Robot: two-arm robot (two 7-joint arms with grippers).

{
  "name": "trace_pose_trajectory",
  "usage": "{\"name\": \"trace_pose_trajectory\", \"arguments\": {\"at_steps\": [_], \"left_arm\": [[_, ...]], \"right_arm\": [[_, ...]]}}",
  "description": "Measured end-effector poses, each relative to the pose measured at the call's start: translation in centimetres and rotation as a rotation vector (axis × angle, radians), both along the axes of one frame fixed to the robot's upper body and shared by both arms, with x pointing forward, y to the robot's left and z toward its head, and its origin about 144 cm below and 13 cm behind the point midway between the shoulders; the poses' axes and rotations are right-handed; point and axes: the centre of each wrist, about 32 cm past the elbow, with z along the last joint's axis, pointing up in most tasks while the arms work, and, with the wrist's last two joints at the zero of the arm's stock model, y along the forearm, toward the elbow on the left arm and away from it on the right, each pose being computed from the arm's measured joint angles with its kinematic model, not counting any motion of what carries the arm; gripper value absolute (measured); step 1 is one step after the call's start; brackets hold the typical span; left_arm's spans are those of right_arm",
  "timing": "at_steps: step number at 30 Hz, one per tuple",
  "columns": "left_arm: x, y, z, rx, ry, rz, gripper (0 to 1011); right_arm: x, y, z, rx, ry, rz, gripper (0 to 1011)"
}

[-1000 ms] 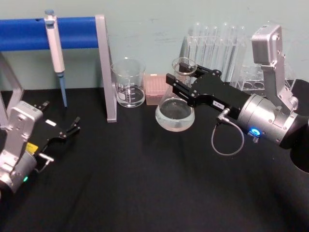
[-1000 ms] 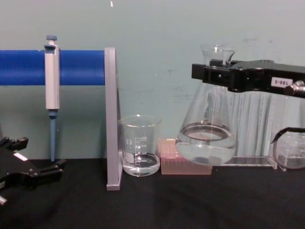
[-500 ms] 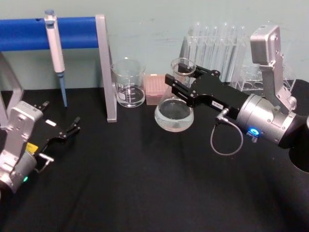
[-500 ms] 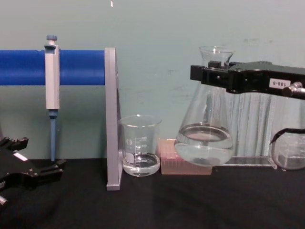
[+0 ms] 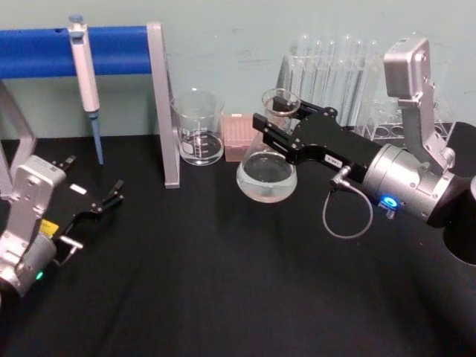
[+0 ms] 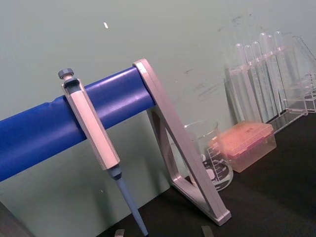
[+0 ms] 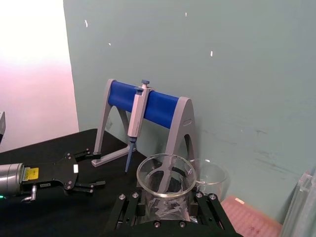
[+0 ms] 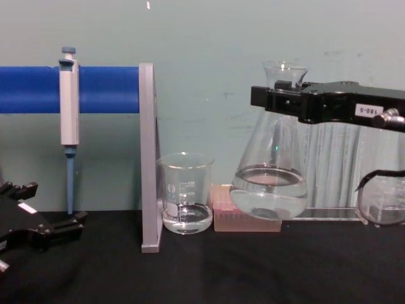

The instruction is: Grasp the erlenmeyer flask with one hand, shake it three times, then place it back.

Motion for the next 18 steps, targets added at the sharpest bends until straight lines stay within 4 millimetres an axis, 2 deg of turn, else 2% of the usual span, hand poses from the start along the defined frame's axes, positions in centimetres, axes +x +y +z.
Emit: {"name": "trace_pose_trajectory", "arguments": {"at_steps": [18], "left_arm": [[0.0,0.0,0.0,0.0,0.0,0.0,1001]], "right_arm": [[0.02,0.02,-0.07,-0.001,0.003,0.0,453]]}}
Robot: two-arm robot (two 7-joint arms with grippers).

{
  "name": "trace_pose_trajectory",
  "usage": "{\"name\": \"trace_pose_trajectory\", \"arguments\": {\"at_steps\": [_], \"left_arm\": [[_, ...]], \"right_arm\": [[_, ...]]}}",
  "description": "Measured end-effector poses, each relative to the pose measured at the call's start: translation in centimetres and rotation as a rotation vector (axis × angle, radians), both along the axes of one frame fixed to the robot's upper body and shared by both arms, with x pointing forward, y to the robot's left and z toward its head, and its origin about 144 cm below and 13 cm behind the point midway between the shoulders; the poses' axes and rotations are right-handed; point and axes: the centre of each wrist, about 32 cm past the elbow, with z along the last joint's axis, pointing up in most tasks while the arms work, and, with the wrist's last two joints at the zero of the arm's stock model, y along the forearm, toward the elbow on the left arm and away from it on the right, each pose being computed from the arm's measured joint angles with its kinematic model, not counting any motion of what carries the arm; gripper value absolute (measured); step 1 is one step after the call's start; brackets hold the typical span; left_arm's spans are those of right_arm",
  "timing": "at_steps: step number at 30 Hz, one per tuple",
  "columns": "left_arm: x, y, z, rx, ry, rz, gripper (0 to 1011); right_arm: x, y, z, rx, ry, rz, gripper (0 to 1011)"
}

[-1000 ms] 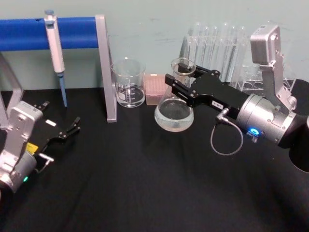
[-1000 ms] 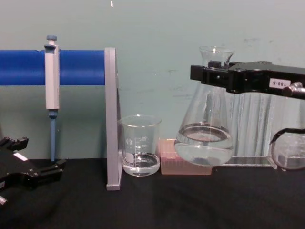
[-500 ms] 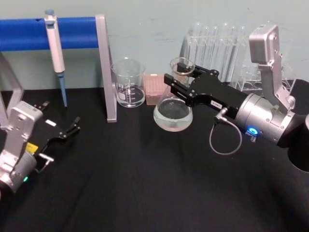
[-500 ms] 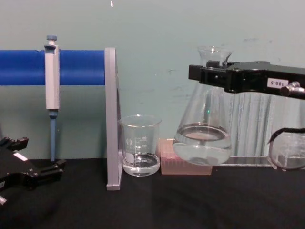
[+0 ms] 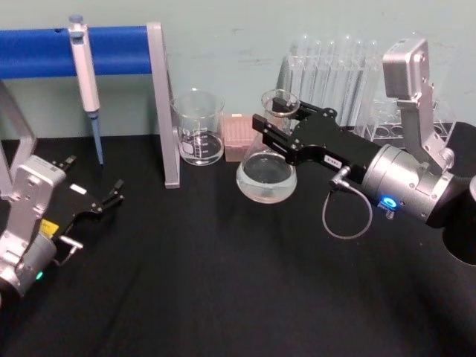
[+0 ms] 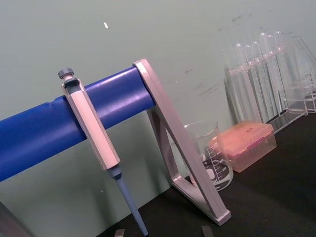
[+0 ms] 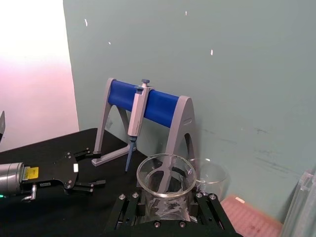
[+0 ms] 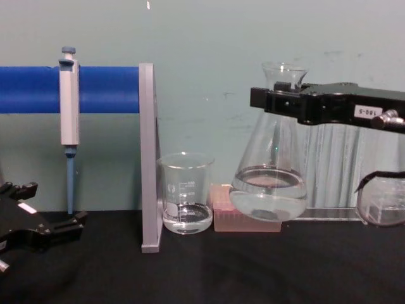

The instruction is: Grasp the erlenmeyer flask with one hand, shake it three times, then place it back.

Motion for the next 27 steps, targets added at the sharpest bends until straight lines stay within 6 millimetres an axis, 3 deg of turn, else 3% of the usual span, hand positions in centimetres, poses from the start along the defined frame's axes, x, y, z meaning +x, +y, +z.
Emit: {"name": "trace_pose_trajectory", "arguments": {"at_steps": [16,27], "left_arm": [[0.0,0.0,0.0,0.0,0.0,0.0,1001],[0.0,0.0,0.0,0.0,0.0,0.0,1001]], "right_arm": [[-0.18,0.13,-0.08,-0.004,0.003,0.021,453],[-0.46,0.91,-0.34,-0.011,0.015,0.124,453]]}}
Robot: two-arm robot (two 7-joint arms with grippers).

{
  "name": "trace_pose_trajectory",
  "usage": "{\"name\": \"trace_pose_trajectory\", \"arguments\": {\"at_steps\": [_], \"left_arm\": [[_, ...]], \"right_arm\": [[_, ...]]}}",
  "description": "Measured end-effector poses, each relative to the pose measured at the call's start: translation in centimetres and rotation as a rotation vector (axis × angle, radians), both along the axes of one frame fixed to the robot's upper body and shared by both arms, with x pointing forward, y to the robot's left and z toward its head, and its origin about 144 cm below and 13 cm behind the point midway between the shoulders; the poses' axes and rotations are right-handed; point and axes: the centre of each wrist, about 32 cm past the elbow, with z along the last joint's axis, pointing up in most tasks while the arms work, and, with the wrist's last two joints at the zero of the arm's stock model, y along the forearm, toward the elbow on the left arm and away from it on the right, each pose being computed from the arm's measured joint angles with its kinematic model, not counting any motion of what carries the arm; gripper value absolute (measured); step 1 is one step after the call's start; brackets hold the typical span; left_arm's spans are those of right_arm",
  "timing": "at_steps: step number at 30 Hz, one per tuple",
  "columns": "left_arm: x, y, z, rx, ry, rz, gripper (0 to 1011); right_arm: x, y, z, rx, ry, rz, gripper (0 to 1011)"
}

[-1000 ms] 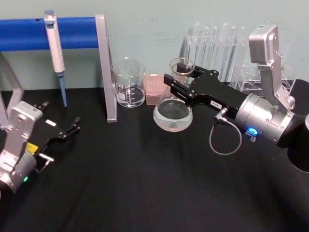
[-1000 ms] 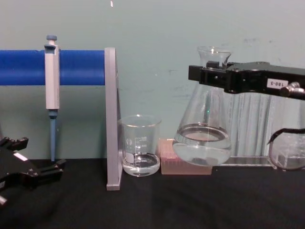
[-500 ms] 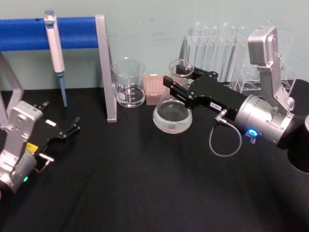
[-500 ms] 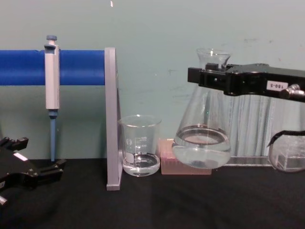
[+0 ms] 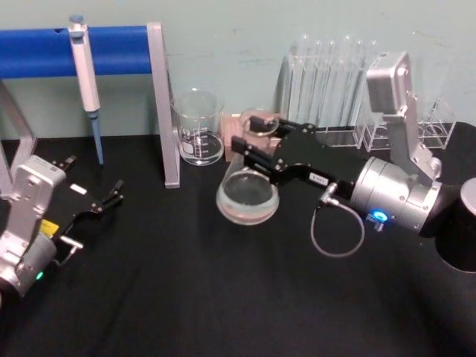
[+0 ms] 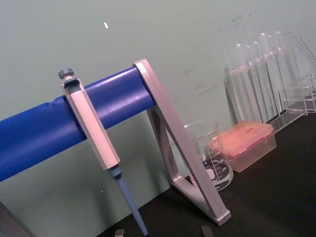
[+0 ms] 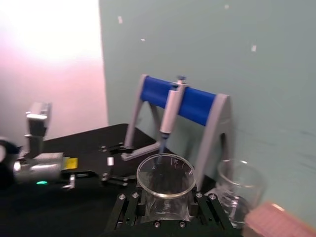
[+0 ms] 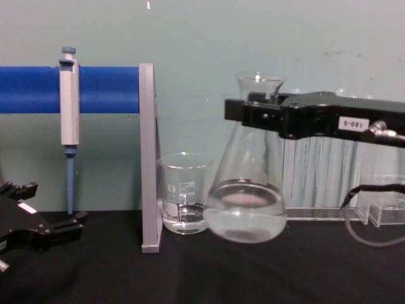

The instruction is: Grasp the erlenmeyer flask with one hand, shake it three times, then place it back.

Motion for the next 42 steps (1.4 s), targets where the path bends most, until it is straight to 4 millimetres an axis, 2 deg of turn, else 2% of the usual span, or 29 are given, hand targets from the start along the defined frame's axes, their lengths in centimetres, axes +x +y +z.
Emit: {"name": "trace_pose_trajectory", "arguments": {"at_steps": [27,42], "left_arm": [[0.0,0.0,0.0,0.0,0.0,0.0,1001],[0.0,0.0,0.0,0.0,0.0,0.0,1001]], "right_arm": [[-0.4,1.3,-0.4,-0.026,-0.006,0.27,453],[-0.3,1.5,-0.5,-0.036,-0.009,0.287,453]]}}
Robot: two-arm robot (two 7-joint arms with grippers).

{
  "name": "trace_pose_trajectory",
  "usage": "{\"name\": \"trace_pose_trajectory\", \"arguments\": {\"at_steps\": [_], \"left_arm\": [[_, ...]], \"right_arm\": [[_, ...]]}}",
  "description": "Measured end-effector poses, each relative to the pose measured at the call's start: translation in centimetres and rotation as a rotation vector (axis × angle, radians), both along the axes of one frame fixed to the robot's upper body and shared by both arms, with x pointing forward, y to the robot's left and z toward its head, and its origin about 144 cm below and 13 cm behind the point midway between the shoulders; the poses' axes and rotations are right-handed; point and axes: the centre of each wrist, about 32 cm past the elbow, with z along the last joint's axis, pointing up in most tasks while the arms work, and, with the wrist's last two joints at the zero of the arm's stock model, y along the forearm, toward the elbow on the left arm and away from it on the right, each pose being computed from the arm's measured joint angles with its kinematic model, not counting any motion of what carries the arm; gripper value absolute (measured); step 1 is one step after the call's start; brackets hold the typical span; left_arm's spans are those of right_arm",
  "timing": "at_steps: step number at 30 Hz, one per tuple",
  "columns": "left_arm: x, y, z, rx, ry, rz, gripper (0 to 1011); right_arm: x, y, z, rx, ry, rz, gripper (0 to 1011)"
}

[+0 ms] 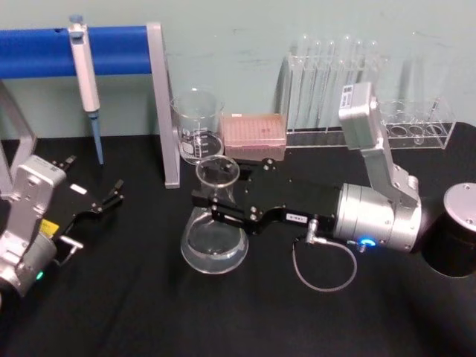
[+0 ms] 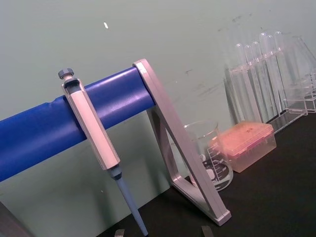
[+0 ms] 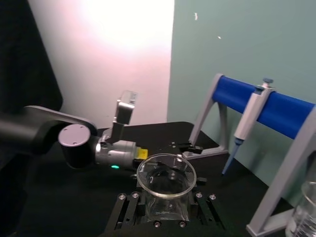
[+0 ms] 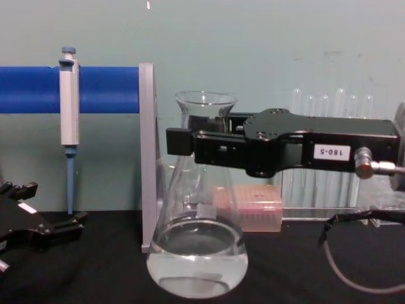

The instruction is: Grasp the erlenmeyer flask with one hand, shake it three times, then place it back.

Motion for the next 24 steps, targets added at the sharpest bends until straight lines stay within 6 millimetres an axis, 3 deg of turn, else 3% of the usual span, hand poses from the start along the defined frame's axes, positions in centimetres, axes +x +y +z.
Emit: {"name": "trace_pose_trajectory", "arguments": {"at_steps": [24], "left_arm": [[0.0,0.0,0.0,0.0,0.0,0.0,1001]], "right_arm": [[0.87,-0.74,-0.55,0.018,-0.04,-0.349,453]]}}
